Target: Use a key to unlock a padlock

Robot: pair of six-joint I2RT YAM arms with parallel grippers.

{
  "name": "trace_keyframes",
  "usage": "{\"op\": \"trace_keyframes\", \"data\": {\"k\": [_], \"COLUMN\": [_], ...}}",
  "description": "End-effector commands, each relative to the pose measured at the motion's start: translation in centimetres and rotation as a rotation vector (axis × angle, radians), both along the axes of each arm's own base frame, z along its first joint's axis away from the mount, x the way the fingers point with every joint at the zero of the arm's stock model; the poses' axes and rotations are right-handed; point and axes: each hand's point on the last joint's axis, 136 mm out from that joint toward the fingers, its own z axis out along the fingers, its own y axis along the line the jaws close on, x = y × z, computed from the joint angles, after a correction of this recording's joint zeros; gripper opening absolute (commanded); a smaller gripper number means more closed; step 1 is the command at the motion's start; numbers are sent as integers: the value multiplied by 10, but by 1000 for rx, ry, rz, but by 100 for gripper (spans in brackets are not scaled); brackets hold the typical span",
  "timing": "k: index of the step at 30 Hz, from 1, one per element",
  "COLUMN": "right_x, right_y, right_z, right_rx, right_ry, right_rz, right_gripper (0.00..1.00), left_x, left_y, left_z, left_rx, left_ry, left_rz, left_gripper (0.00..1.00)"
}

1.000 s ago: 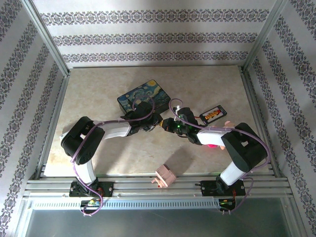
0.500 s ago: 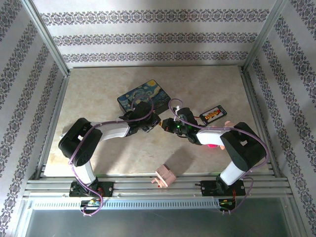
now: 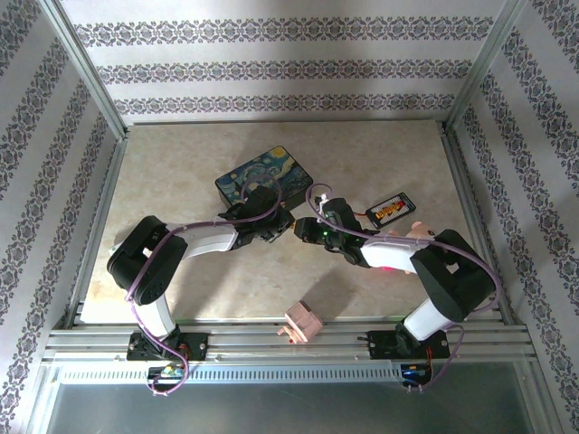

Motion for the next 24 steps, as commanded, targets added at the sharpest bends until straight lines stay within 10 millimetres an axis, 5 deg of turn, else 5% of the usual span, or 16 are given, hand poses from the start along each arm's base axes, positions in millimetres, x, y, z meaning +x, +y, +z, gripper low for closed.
{"op": "trace_keyframes", "data": {"k": [1, 24], "right_x": [4, -14], "right_y": [-3, 15], "right_z": [14, 8], "right_rx": [-107, -449], "right_ry": [-102, -215], "right_rz": [7, 140], "right_gripper": [20, 29], "left_x": [-7, -11], "left_y": [-10, -11], "left_z": [20, 24], "left_rx": [-39, -39], "left_ry": [-17, 19], "left_rz": [-40, -53], "left_gripper": [2, 2]}}
